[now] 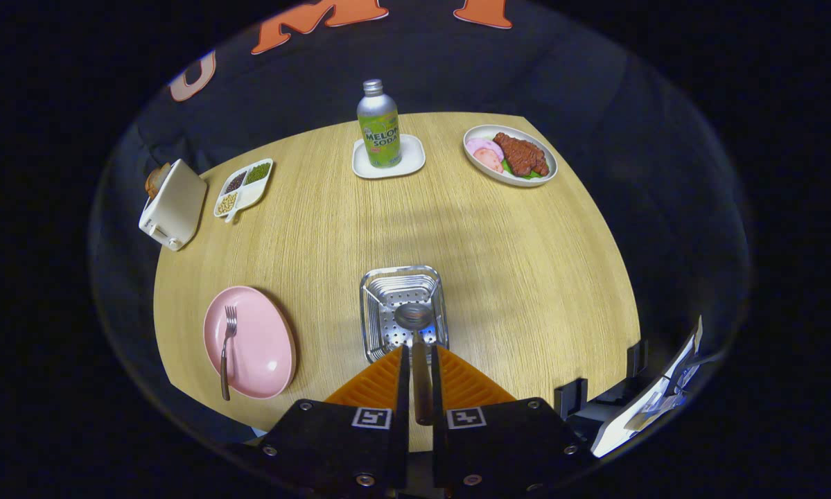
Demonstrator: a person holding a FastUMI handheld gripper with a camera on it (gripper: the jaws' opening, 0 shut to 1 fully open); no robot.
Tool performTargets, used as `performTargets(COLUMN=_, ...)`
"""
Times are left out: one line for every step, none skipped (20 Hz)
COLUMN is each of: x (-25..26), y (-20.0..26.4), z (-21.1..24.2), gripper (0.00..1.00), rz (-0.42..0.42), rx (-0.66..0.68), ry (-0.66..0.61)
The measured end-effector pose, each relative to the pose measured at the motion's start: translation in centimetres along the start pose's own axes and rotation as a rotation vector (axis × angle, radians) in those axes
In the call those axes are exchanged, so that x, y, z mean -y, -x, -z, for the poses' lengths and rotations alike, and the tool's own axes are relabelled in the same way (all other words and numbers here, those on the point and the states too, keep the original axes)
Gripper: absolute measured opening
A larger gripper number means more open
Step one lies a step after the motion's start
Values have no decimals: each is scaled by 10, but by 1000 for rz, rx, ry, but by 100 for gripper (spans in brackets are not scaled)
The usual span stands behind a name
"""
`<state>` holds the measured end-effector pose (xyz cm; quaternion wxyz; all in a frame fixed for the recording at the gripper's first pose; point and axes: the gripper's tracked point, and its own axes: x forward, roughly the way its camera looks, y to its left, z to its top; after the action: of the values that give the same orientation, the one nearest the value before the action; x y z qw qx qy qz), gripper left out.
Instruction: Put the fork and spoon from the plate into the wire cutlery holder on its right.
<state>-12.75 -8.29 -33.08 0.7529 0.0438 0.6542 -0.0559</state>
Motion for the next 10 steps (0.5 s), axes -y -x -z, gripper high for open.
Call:
performTargets(x=-5, y=2, z=-7, gripper=15, rz=-6, rx=36, ry=-5)
performTargets(x=-9, y=5, z=-14, gripper=16, rz=-15, rx=73, ry=-11)
performTargets(x=-13, y=8, z=-22, gripper=16, rz=-25, rx=115, ry=-16)
performTargets(x=-18, y=12, z=-29, gripper=17, rz=-42, rx=148, ry=-23)
performTargets(x=-27, y=18, z=-34, gripper=19, rz=-74, rx=180, ry=-32)
performTargets(x=-34, y=24, z=-42, gripper=27, rz=-94, rx=217, ry=-39)
performTargets(x=-38, y=27, z=-49, gripper=32, rz=-108, rx=258, ry=-38)
performTargets(x=-42, y=32, z=-57, gripper=45, rz=-111, rx=302, ry=-30)
performTargets(x=-44, y=37, z=-65, gripper=50, rz=-106, rx=347, ry=-21)
performTargets(x=-48, y=42, z=-72, gripper=60, rz=-103, rx=389, ry=-14)
